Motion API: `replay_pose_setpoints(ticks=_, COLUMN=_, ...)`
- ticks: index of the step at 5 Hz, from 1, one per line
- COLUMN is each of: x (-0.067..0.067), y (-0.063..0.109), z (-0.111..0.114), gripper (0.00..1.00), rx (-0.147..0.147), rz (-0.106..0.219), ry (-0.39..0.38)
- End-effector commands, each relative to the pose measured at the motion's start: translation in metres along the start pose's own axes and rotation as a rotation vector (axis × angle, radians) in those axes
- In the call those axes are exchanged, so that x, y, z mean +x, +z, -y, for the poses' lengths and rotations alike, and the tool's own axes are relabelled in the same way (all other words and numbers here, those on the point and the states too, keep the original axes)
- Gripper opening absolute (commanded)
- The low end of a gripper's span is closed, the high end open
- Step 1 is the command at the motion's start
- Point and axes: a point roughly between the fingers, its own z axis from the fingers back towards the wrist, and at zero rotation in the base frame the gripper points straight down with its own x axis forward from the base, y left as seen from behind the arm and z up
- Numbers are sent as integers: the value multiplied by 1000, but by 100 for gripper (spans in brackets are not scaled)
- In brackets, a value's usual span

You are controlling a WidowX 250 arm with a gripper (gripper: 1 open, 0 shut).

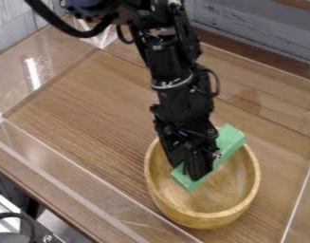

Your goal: Put the green block in the brown bowl

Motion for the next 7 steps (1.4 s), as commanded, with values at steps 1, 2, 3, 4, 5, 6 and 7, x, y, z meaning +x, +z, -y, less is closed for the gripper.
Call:
replay_pose_setpoints(ticks=1, x=11, y=12, z=-2, gripper=0, rx=1, rz=45, ry=-5)
replay_pose_setpoints(ticks=2, x=12, y=12, z=-2, gripper=0, rx=-6, rz=43, ry=-1)
replay_pose_setpoints(ticks=3, x=12, y=13, z=-1, gripper=0, rx=-13, rz=42, ry=2)
replay_pose_setpoints(ticks=4, x=12, y=13, z=-1, gripper=0, rx=-20, rz=39, ry=6)
replay_pose_setpoints(ticks=5, x=12, y=14, z=-1, gripper=0, rx=-28, rz=38, ry=9)
replay_pose_setpoints(ticks=6, x=13, y=14, z=0, gripper=0, rx=-34, rz=35, ry=12)
replay_pose_setpoints(ticks=7, x=13, y=15, z=0, gripper=0, rx=-41, rz=32, ry=14)
